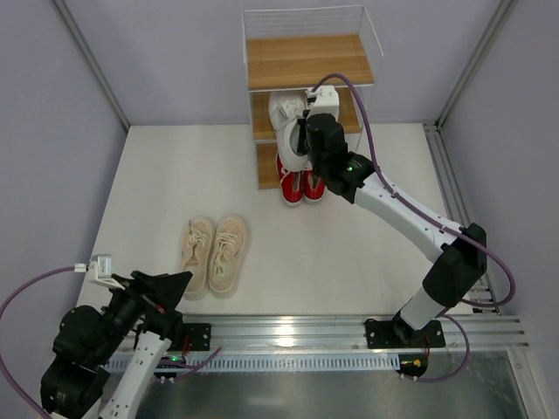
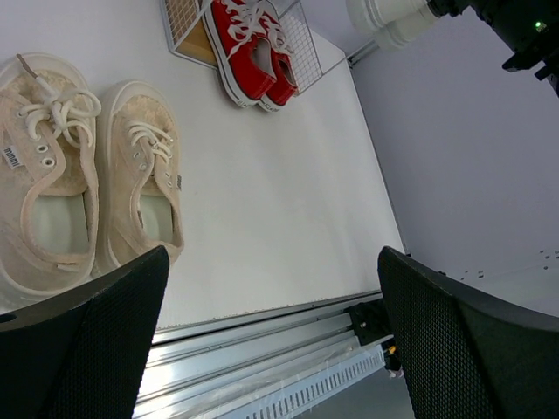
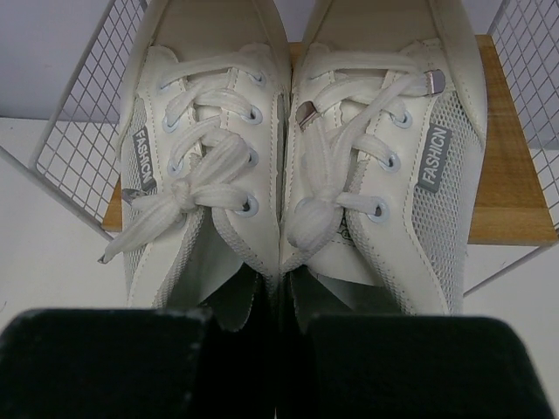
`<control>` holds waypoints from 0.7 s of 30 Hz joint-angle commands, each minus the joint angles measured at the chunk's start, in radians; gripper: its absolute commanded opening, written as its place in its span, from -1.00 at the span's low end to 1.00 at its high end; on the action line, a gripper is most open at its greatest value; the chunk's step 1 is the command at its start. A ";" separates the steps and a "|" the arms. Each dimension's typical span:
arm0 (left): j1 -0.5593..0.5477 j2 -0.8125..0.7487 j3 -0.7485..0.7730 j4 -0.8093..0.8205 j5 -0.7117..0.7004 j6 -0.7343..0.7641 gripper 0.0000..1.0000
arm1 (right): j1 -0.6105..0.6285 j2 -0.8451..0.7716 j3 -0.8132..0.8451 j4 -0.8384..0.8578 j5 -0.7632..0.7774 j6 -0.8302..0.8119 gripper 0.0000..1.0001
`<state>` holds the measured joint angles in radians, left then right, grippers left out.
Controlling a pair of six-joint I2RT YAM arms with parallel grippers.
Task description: Place and organize the shoes onto the shoe shelf
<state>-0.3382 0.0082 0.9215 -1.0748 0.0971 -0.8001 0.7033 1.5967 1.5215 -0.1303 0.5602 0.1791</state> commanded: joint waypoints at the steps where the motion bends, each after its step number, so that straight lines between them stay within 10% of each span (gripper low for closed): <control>1: 0.001 -0.054 0.033 -0.016 -0.010 0.027 1.00 | -0.025 -0.017 0.135 0.136 -0.020 -0.024 -0.92; 21: 0.001 -0.053 0.086 -0.033 -0.028 0.044 0.99 | -0.097 0.111 0.221 0.176 -0.077 -0.041 -0.92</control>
<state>-0.3382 0.0082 0.9791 -1.1160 0.0738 -0.7773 0.6086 1.7359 1.6691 -0.1577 0.4736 0.1642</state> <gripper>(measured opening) 0.995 0.099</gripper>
